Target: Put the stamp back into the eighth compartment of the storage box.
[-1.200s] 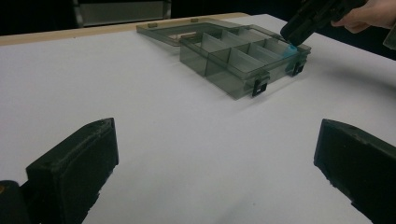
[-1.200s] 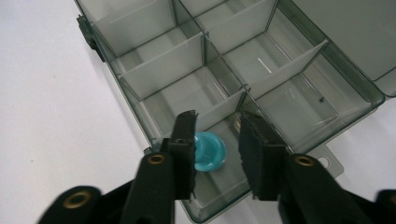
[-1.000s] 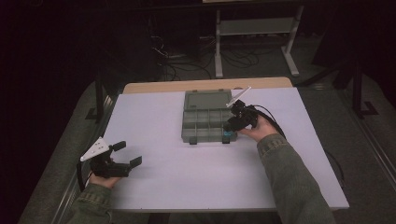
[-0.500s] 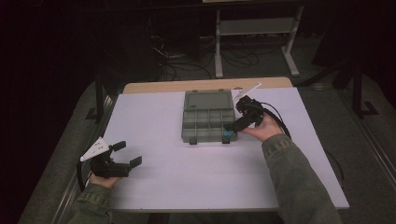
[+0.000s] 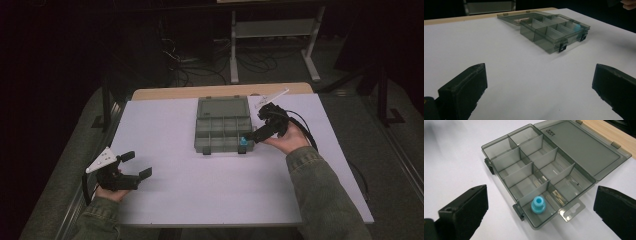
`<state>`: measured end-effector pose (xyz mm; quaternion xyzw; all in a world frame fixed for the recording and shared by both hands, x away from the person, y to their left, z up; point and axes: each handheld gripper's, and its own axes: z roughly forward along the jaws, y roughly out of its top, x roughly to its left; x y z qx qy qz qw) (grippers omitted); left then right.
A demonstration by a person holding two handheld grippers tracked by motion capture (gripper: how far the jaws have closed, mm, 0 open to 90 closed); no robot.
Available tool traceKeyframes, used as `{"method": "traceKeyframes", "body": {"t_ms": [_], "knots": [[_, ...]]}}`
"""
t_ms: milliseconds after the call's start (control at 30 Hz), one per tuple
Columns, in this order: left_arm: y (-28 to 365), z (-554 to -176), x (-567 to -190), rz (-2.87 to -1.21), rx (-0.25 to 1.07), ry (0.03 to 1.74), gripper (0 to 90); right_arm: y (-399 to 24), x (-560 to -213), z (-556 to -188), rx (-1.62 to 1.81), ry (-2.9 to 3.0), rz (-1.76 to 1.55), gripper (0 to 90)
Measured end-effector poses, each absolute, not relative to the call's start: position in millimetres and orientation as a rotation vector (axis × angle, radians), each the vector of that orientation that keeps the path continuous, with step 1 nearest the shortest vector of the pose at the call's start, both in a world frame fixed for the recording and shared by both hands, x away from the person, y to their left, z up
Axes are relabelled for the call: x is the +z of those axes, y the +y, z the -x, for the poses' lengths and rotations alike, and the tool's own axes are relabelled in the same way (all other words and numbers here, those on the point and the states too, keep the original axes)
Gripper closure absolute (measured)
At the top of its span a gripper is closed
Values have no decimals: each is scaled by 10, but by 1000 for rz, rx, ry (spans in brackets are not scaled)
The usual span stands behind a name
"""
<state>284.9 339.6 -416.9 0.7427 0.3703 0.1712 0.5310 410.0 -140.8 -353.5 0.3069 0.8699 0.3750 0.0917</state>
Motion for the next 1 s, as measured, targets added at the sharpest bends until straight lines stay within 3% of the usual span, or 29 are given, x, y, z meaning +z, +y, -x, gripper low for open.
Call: {"method": "traceKeyframes", "body": {"t_ms": [1000], "knots": [[3385,-2861,-4171,-1775,407,881,0,-1851,-3620,-3787,1215,2488,-956,0]]}}
